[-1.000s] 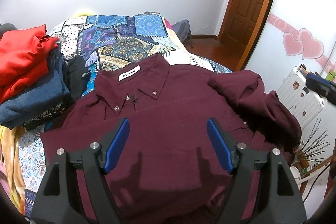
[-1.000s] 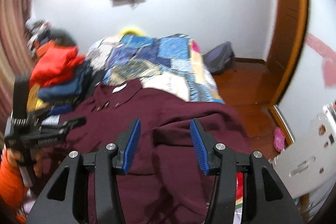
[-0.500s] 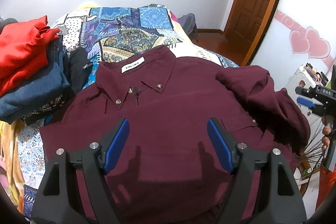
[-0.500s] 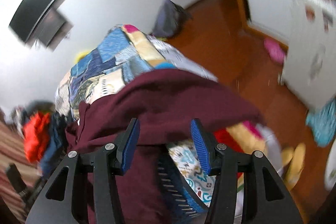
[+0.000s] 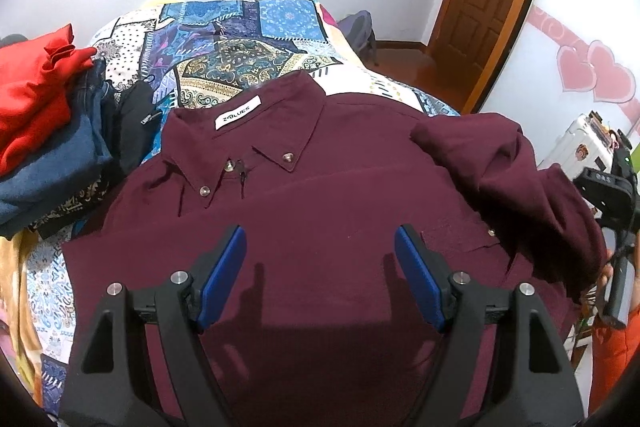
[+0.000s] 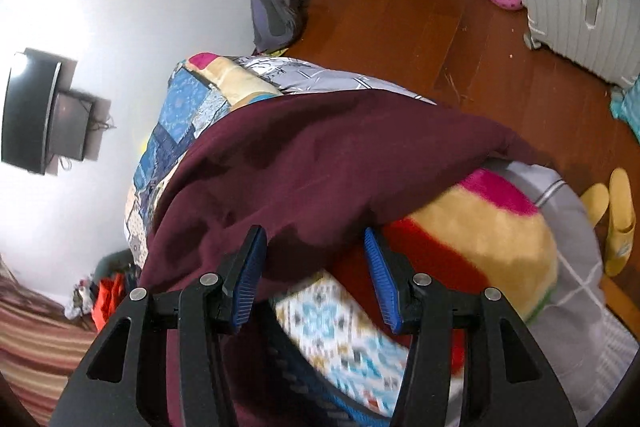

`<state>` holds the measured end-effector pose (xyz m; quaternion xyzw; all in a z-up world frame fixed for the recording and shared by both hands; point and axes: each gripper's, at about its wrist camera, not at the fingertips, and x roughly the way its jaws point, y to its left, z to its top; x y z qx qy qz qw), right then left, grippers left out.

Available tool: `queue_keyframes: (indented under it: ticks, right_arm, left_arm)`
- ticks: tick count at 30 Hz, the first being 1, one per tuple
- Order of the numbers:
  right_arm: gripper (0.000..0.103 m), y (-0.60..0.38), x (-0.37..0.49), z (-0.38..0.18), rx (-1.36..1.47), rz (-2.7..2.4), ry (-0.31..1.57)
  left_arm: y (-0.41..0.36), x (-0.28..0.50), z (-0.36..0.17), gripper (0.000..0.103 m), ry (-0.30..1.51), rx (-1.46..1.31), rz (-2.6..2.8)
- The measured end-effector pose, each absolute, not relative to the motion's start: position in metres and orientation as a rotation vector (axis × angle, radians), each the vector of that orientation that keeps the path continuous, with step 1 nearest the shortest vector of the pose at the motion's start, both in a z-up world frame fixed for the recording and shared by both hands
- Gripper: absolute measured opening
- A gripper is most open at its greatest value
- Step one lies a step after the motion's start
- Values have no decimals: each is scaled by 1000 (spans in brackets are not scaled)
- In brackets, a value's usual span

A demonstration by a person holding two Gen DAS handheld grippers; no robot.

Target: Fold large clothes

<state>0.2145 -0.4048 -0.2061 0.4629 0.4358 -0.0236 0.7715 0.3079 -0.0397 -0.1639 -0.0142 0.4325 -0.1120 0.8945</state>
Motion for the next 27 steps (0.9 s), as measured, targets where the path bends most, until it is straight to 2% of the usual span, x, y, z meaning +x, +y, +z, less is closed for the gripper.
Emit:
queue_keyframes:
  ticks: [7,9,13,20,27]
  right_arm:
    - [44,-405,232,-207,947,-55,902]
    - [20,-402,232,-203,905,-49,879]
    - [10,-400,229,-186,846,-39,838]
    - [7,-383,211,-109,696,23,671]
    - [7,-322,200,-26,500,197,524]
  left_arm:
    - [-34,313,-165,76,902,-42,-212]
    - [-32,313,-165,76,903,-44,-206]
    - [-29,311,-162,76,889,-37,-195]
    - [-17,303,-151,76,845,-39,-183]
    - [7,293,-136,76,800,-89,-168]
